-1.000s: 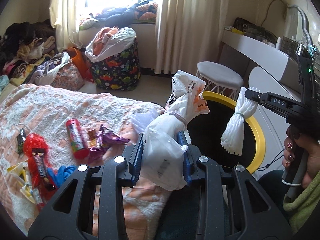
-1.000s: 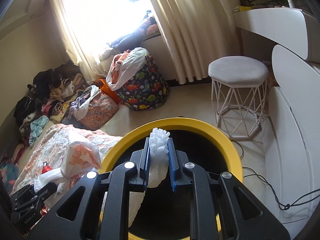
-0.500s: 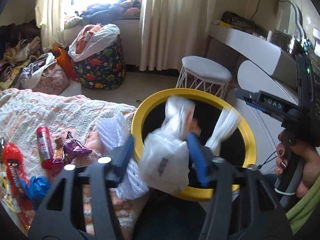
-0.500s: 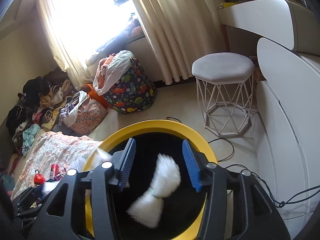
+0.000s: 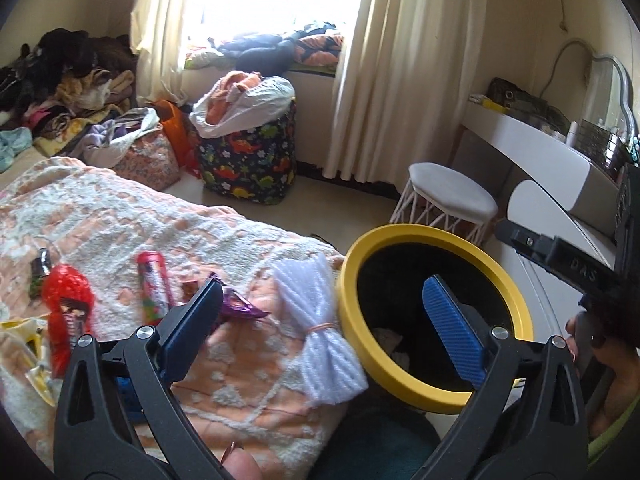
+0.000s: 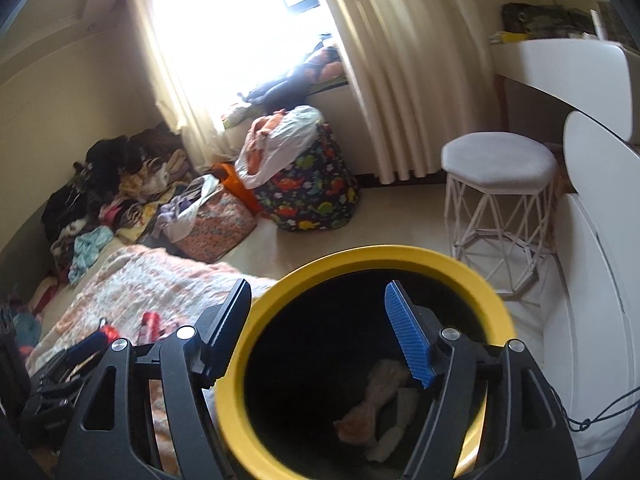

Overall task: Collect trash
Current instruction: 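Grasp the yellow snack wrapper with the left tool while the right tool grasps another white mesh net, then carry the yellow wrapper and white mesh net over the yellow bin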

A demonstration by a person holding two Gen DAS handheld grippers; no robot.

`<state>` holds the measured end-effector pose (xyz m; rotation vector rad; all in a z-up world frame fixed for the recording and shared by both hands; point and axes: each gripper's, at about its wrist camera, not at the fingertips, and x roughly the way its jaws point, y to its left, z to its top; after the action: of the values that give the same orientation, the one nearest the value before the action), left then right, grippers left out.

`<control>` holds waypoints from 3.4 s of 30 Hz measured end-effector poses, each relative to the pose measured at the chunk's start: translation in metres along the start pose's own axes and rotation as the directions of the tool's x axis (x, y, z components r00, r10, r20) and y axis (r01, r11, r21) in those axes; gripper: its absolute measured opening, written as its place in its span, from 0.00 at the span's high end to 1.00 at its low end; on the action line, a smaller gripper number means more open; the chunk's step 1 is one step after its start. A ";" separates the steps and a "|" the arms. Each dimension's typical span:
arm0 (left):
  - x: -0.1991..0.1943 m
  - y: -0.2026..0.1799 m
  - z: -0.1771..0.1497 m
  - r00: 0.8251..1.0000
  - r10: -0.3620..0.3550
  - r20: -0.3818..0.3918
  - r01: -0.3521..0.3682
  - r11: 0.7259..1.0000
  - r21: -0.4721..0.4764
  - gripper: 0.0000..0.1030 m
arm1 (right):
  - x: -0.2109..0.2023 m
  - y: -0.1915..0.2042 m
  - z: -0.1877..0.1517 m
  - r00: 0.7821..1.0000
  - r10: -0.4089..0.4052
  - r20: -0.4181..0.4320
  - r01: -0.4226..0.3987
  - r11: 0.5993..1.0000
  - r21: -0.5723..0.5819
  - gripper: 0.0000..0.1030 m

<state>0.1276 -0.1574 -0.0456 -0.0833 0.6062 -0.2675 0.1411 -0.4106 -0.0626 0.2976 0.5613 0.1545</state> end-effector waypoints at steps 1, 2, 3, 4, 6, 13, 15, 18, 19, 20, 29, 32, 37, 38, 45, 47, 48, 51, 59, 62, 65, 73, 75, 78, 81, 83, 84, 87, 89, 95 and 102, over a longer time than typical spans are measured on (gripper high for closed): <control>-0.002 0.003 0.000 1.000 0.006 0.005 -0.006 1.000 -0.004 0.11 | 0.001 0.007 -0.002 1.000 0.011 -0.005 -0.011 1.000 -0.014 0.35; -0.004 0.007 0.001 1.000 0.013 0.011 -0.013 1.000 -0.009 0.11 | 0.002 0.015 -0.004 1.000 0.028 -0.014 -0.028 0.999 -0.032 0.35; -0.007 0.011 0.001 1.000 0.020 0.015 -0.019 1.000 -0.012 0.11 | 0.003 0.022 -0.004 0.999 0.038 -0.021 -0.039 0.998 -0.048 0.35; -0.009 0.014 0.001 0.999 0.027 0.021 -0.027 1.000 -0.017 0.11 | 0.005 0.029 -0.007 0.998 0.047 -0.029 -0.048 0.997 -0.065 0.35; -0.013 0.022 0.002 0.999 0.043 0.031 -0.042 0.999 -0.032 0.11 | 0.007 0.042 -0.011 0.997 0.063 -0.047 -0.067 0.993 -0.092 0.35; -0.026 0.051 0.004 0.995 0.086 0.058 -0.081 0.993 -0.090 0.11 | 0.008 0.082 -0.026 0.989 0.112 -0.092 -0.126 0.980 -0.157 0.35; -0.028 0.057 0.005 0.993 0.098 0.064 -0.091 0.991 -0.100 0.11 | 0.009 0.092 -0.031 0.987 0.121 -0.107 -0.139 0.974 -0.180 0.35; -0.033 0.067 0.005 0.990 0.117 0.074 -0.108 0.987 -0.115 0.11 | 0.010 0.107 -0.039 0.982 0.137 -0.132 -0.162 0.966 -0.201 0.35; -0.034 0.070 0.005 0.989 0.124 0.076 -0.114 0.986 -0.122 0.11 | 0.011 0.112 -0.042 0.979 0.143 -0.145 -0.171 0.963 -0.209 0.35; -0.036 0.074 0.004 0.989 0.130 0.076 -0.120 0.984 -0.130 0.11 | 0.012 0.116 -0.046 0.976 0.149 -0.157 -0.181 0.960 -0.215 0.35; -0.048 0.112 0.000 0.979 0.187 0.078 -0.168 0.966 -0.198 0.11 | 0.020 0.144 -0.077 0.964 0.105 -0.243 -0.165 0.957 -0.240 0.35; -0.054 0.124 -0.003 0.975 0.208 0.082 -0.186 0.959 -0.215 0.11 | 0.025 0.147 -0.086 0.962 0.084 -0.261 -0.144 0.965 -0.219 0.35; -0.062 0.149 -0.011 0.966 0.247 0.071 -0.223 0.943 -0.245 0.11 | 0.037 0.151 -0.094 0.955 0.044 -0.292 -0.105 0.975 -0.197 0.41; -0.064 0.155 -0.013 0.965 0.255 0.066 -0.231 0.939 -0.253 0.11 | 0.040 0.152 -0.096 0.952 0.032 -0.303 -0.095 0.976 -0.195 0.43; -0.077 0.197 -0.031 0.950 0.312 0.022 -0.290 0.905 -0.313 0.11 | 0.072 0.165 -0.105 0.921 -0.082 -0.381 -0.021 0.966 -0.258 0.62; -0.079 0.209 -0.037 0.946 0.323 0.005 -0.304 0.894 -0.328 0.11 | 0.083 0.167 -0.105 0.908 -0.111 -0.404 -0.002 0.963 -0.269 0.70; -0.080 0.213 -0.040 0.946 0.325 -0.004 -0.307 0.890 -0.338 0.11 | 0.087 0.168 -0.106 0.904 -0.118 -0.412 0.003 0.963 -0.271 0.76; -0.080 0.227 -0.049 0.944 0.326 -0.044 -0.318 0.872 -0.371 0.11 | 0.097 0.173 -0.104 0.900 -0.125 -0.418 0.001 0.959 -0.285 0.89; -0.069 0.255 -0.071 0.954 0.271 -0.130 -0.299 0.816 -0.494 0.11 | 0.090 0.192 -0.095 0.927 0.011 -0.376 -0.130 0.947 -0.294 0.94; -0.062 0.262 -0.076 0.960 0.240 -0.145 -0.280 0.799 -0.532 0.22 | 0.082 0.198 -0.094 0.930 0.066 -0.363 -0.180 0.940 -0.291 0.94; -0.056 0.265 -0.079 0.965 0.209 -0.157 -0.261 0.785 -0.562 0.38 | 0.074 0.205 -0.094 0.928 0.107 -0.356 -0.218 0.932 -0.289 0.94; -0.056 0.265 -0.077 0.974 0.184 -0.135 -0.228 0.792 -0.566 0.65 | 0.048 0.206 -0.090 0.916 0.226 -0.332 -0.314 0.919 -0.239 0.94; -0.062 0.263 -0.073 0.974 0.199 -0.109 -0.226 0.795 -0.563 0.66 | 0.042 0.206 -0.088 0.913 0.247 -0.324 -0.328 0.917 -0.226 0.94; -0.074 0.262 -0.065 0.974 0.215 -0.067 -0.215 0.800 -0.560 0.66 | 0.034 0.210 -0.086 0.911 0.268 -0.312 -0.346 0.910 -0.228 0.94; -0.086 0.259 -0.053 0.973 0.228 -0.028 -0.206 0.812 -0.547 0.67 | 0.027 0.214 -0.082 0.911 0.282 -0.301 -0.357 0.904 -0.234 0.94; -0.091 0.254 -0.045 0.974 0.225 -0.005 -0.193 0.821 -0.538 0.67 | 0.024 0.216 -0.080 0.911 0.290 -0.292 -0.363 0.901 -0.238 0.94; -0.094 0.251 -0.042 0.974 0.226 0.008 -0.187 0.826 -0.531 0.67 | 0.021 0.215 -0.079 0.911 0.297 -0.288 -0.368 0.899 -0.238 0.94; -0.098 0.244 -0.031 0.975 0.218 0.030 -0.173 0.842 -0.512 0.67 | 0.016 0.215 -0.075 0.912 0.306 -0.273 -0.372 0.897 -0.239 0.94; -0.099 0.238 -0.024 0.977 0.209 0.041 -0.161 0.851 -0.499 0.67 | 0.013 0.212 -0.072 0.915 0.307 -0.262 -0.370 0.899 -0.236 0.94; -0.098 0.215 -0.015 0.982 0.180 0.057 -0.134 0.878 -0.460 0.67 | 0.007 0.201 -0.062 0.924 0.303 -0.234 -0.354 0.909 -0.220 0.94; -0.094 0.190 -0.006 0.988 0.142 0.065 -0.103 0.904 -0.414 0.67 | -0.004 0.183 -0.048 0.936 0.299 -0.185 -0.333 0.923 -0.193 0.94</control>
<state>0.0931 0.0514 -0.0282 -0.4601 0.5641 -0.0087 0.1004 -0.2271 -0.0407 0.1572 0.6390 0.5554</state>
